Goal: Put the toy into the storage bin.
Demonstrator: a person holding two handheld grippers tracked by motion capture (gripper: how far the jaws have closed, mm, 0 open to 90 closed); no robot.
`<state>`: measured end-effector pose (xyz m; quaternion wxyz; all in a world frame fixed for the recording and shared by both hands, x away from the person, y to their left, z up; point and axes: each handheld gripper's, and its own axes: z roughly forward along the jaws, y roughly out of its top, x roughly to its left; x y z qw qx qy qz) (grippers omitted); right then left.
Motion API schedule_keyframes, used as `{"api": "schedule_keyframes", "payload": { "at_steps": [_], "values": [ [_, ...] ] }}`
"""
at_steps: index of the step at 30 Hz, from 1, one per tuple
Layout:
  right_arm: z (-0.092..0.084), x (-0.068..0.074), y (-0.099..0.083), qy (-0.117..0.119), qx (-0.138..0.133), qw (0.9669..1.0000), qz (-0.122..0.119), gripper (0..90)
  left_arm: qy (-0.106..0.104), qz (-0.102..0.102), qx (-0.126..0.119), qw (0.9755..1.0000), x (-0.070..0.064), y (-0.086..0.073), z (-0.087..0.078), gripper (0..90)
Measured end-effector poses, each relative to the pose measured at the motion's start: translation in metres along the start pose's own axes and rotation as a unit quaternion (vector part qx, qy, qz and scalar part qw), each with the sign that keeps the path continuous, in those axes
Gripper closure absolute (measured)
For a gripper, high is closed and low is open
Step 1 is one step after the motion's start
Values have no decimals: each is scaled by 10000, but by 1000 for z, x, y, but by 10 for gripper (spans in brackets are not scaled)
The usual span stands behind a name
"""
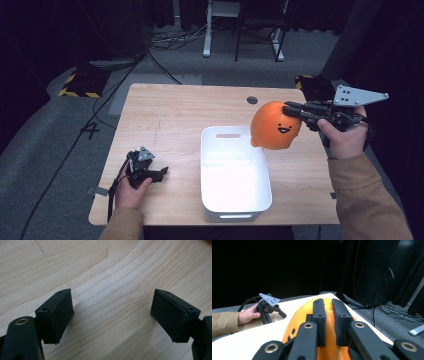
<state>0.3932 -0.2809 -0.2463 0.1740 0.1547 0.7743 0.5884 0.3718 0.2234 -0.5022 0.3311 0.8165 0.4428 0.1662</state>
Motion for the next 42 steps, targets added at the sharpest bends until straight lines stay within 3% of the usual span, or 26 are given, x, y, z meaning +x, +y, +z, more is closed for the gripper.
{"api": "schedule_keyframes", "payload": {
  "at_steps": [20,42],
  "values": [
    [53,23,8,335,-66,9993,-159,820,-38,-12,15,10000,0,0,0,185],
    [105,43,-6,680,291,9972,-115,821,-19,-8,9,10000,0,0,0,185]
  ]
}}
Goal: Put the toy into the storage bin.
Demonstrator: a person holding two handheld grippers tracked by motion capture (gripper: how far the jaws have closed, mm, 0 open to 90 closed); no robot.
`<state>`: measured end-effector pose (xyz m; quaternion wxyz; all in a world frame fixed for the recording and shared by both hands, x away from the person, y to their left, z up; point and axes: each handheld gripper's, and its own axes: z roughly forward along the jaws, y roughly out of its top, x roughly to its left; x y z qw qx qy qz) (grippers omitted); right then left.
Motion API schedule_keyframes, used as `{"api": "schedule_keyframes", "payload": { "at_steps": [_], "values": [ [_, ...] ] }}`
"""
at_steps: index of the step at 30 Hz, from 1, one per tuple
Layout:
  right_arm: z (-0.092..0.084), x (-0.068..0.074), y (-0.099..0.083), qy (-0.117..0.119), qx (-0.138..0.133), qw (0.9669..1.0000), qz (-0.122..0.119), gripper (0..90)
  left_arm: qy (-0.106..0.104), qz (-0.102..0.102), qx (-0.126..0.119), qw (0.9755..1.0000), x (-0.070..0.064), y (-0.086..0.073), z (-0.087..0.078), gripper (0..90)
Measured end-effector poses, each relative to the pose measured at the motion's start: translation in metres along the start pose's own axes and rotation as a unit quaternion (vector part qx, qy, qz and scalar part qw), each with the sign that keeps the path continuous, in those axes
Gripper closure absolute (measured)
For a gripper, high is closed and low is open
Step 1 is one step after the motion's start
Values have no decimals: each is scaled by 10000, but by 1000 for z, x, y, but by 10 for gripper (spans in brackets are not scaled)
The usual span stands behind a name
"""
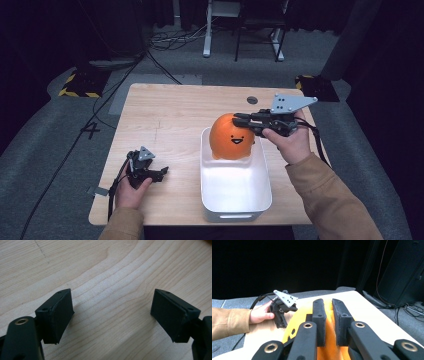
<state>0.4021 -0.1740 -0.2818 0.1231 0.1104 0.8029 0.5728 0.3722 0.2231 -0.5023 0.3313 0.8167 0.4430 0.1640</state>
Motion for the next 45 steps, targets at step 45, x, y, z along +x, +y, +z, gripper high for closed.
{"api": "schedule_keyframes", "payload": {
  "at_steps": [45],
  "values": [
    [55,11,-54,155,1348,9904,272,807,-17,-2,4,10000,0,0,0,185]
  ]
}}
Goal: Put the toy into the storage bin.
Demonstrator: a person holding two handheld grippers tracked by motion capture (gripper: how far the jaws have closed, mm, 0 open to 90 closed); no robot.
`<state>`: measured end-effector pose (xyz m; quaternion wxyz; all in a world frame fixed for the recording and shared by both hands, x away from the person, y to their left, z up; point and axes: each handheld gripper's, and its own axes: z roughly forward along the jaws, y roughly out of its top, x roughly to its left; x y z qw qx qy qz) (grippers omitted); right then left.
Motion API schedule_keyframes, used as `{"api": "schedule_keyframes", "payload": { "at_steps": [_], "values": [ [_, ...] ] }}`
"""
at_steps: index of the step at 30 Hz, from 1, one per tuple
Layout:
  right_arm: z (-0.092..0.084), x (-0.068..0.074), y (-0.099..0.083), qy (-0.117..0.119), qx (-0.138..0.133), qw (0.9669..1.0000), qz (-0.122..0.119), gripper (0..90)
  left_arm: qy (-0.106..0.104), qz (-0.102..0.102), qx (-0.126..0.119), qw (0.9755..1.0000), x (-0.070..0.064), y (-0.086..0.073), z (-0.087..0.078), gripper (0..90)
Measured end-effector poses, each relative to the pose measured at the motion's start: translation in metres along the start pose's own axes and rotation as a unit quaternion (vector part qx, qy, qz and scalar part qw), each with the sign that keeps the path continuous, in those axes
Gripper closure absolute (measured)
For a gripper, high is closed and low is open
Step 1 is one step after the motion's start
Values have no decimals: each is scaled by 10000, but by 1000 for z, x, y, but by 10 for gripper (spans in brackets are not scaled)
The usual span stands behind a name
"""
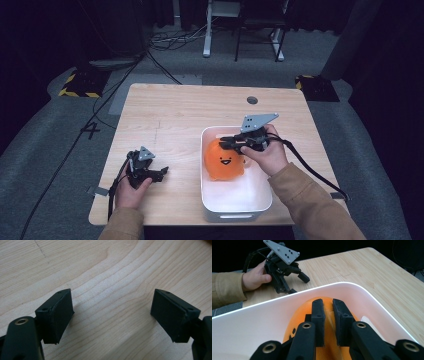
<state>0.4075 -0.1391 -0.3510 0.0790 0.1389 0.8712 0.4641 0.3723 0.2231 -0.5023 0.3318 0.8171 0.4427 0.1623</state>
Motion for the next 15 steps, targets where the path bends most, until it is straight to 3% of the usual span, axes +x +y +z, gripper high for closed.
{"api": "schedule_keyframes", "payload": {
  "at_steps": [4,7,15],
  "values": [
    [3,-1,-2,-42,209,9998,25,797,1,1,-1,10000,0,0,0,185],
    [7,0,-5,-135,422,9990,-96,795,-2,-1,-2,10000,0,0,0,185],
    [9,0,-6,-167,519,9985,-99,789,-2,0,0,10000,0,0,0,185]
  ]
}}
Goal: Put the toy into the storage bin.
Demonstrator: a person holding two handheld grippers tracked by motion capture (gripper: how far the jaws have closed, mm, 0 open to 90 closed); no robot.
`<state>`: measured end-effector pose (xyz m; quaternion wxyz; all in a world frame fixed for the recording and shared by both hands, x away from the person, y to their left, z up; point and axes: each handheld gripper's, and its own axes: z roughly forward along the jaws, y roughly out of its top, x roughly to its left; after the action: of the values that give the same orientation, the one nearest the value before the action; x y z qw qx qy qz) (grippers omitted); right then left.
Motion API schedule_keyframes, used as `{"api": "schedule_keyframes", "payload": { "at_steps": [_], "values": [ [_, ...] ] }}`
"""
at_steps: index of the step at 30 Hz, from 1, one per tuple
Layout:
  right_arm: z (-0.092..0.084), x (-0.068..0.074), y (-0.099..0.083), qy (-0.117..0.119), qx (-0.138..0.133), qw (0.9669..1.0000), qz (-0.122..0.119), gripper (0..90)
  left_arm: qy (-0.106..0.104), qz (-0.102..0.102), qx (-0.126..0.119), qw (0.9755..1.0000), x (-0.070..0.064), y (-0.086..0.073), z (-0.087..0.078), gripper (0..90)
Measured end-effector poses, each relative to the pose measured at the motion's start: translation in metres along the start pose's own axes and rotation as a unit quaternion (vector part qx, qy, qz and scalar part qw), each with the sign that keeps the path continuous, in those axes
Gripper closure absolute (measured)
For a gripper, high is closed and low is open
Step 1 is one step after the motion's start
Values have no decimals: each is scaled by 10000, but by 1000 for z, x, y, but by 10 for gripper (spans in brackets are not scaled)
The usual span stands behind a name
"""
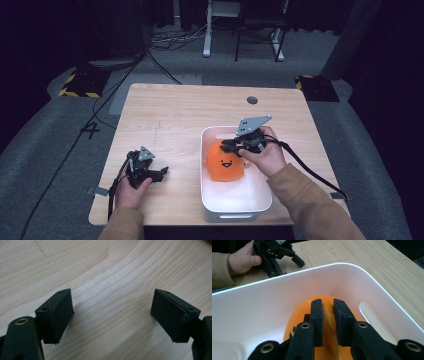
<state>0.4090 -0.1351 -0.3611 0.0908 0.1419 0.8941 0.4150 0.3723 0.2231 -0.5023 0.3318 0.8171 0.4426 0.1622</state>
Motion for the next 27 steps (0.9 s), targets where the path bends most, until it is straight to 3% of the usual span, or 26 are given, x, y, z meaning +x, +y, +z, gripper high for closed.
{"api": "schedule_keyframes", "payload": {
  "at_steps": [13,21,27],
  "values": [
    [0,-4,-2,-37,112,9998,157,684,15,0,-5,10000,0,0,0,185],
    [-4,-3,-3,-139,240,9994,193,536,25,1,-6,10000,0,0,0,185],
    [-7,-2,-3,-133,256,9994,191,496,14,1,-2,10000,0,0,0,185]
  ]
}}
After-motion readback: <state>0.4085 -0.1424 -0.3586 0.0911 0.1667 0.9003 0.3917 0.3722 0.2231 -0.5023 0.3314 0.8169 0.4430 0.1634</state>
